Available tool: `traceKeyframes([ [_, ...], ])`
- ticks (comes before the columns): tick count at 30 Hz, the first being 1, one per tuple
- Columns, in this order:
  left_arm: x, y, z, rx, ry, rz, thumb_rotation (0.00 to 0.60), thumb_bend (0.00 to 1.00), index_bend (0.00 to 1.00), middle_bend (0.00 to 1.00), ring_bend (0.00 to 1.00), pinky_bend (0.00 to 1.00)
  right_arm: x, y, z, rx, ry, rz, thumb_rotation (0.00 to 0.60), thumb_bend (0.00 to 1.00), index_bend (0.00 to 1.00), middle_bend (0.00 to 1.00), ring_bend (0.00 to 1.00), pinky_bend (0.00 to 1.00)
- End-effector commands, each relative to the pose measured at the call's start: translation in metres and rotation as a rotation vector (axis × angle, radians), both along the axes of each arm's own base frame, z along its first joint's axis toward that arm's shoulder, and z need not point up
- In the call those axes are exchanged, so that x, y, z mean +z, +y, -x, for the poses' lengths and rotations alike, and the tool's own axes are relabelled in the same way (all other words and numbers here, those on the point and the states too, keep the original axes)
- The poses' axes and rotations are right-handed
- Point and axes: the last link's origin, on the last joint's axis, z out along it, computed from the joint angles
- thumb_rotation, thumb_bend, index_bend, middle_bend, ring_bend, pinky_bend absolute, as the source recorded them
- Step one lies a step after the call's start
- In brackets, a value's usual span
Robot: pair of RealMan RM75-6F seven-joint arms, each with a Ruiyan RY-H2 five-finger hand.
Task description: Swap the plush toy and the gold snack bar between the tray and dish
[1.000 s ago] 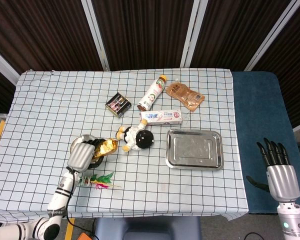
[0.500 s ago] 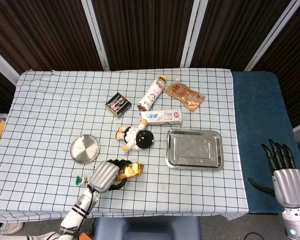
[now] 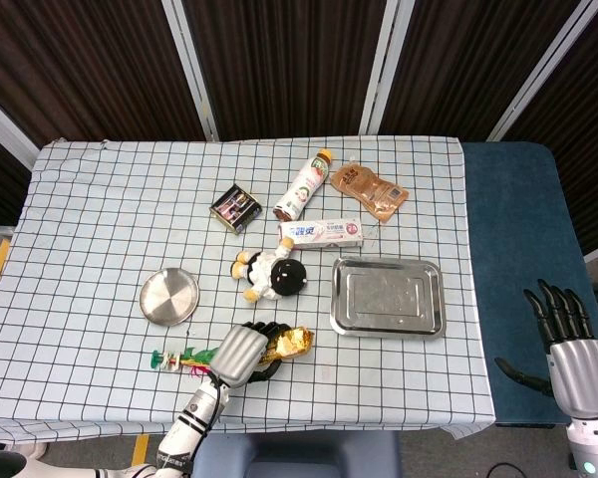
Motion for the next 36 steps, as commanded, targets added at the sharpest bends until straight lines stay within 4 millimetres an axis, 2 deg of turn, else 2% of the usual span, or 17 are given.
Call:
traceKeyframes([
  [1, 0.001, 0.001, -0.001, 0.001, -0.003, 0.006, 0.600, 0.48, 0.02, 0.14, 0.16, 0.38, -0.001, -0.001, 0.000, -0.003, 0.004, 0.000, 0.600, 0.09, 0.00, 0.00, 0.00, 0.00],
  [4, 0.004, 0.001, -0.001, 0.003, 0.001, 0.017, 0.600, 0.46, 0.00, 0.03, 0.05, 0.28, -0.002, -0.001, 0.001, -0.009, 0.010, -0.006, 0.600, 0.09, 0.00, 0.00, 0.00, 0.00],
  [6, 0.005, 0.000, 0.001, 0.004, 0.015, 0.023, 0.600, 0.45, 0.00, 0.00, 0.01, 0.22, -0.002, -0.002, 0.001, -0.011, 0.013, -0.008, 0.600, 0.09, 0.00, 0.00, 0.00, 0.00],
  [14, 0.015, 0.002, 0.007, -0.003, 0.068, 0.018, 0.600, 0.44, 0.00, 0.00, 0.00, 0.17, -0.003, -0.002, 0.001, -0.011, 0.013, -0.013, 0.600, 0.09, 0.00, 0.00, 0.00, 0.00],
  [16, 0.029, 0.022, 0.018, 0.020, 0.129, -0.062, 0.600, 0.44, 0.00, 0.00, 0.00, 0.17, -0.001, -0.001, -0.001, 0.001, 0.004, -0.005, 0.600, 0.09, 0.00, 0.00, 0.00, 0.00],
  [24, 0.047, 0.074, 0.017, 0.050, 0.124, -0.146, 0.600, 0.42, 0.00, 0.00, 0.00, 0.14, -0.005, -0.001, 0.001, -0.010, 0.022, -0.025, 0.600, 0.09, 0.00, 0.00, 0.00, 0.00],
  [36, 0.031, 0.104, 0.005, 0.031, 0.140, -0.116, 0.600, 0.42, 0.00, 0.00, 0.00, 0.09, -0.010, -0.002, 0.001, -0.016, 0.034, -0.061, 0.600, 0.09, 0.00, 0.00, 0.00, 0.00],
])
